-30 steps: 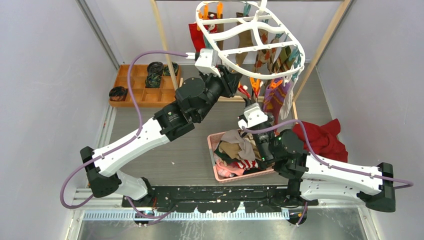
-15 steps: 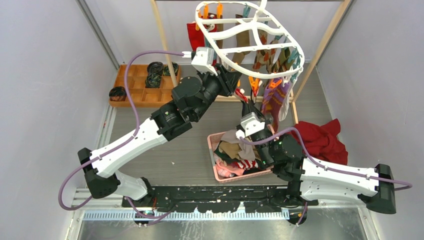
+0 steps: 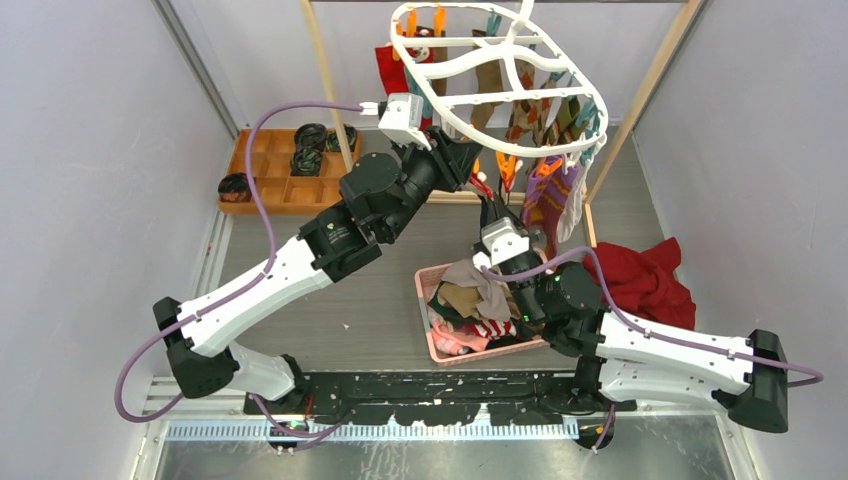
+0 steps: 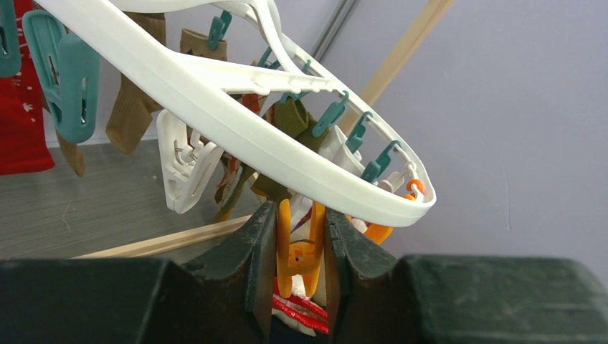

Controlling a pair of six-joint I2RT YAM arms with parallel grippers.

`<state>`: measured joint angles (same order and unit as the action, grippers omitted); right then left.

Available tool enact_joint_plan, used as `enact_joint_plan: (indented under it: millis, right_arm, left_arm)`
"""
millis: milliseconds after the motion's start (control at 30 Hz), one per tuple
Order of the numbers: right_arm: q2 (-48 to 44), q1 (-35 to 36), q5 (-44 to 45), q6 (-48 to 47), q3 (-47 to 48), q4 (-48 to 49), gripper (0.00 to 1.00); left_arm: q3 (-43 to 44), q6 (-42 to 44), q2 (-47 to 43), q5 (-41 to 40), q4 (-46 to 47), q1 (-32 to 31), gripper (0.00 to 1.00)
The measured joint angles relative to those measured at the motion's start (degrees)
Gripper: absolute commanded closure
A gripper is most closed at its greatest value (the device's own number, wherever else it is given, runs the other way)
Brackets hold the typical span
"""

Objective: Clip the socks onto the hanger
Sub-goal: Clamp the sock onto the hanger.

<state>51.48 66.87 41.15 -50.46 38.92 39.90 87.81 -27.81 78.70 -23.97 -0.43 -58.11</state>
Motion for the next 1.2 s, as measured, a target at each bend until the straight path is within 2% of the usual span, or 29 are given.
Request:
enact_joint_plan:
  millis: [1200]
  right_arm:
    - [2.9,-0.3,-0.3,-0.2,2.1,5.9,0.99]
  left_arm:
    - [-0.5,-1.3,0.0,-0.4,-0.1,0.0,1.00]
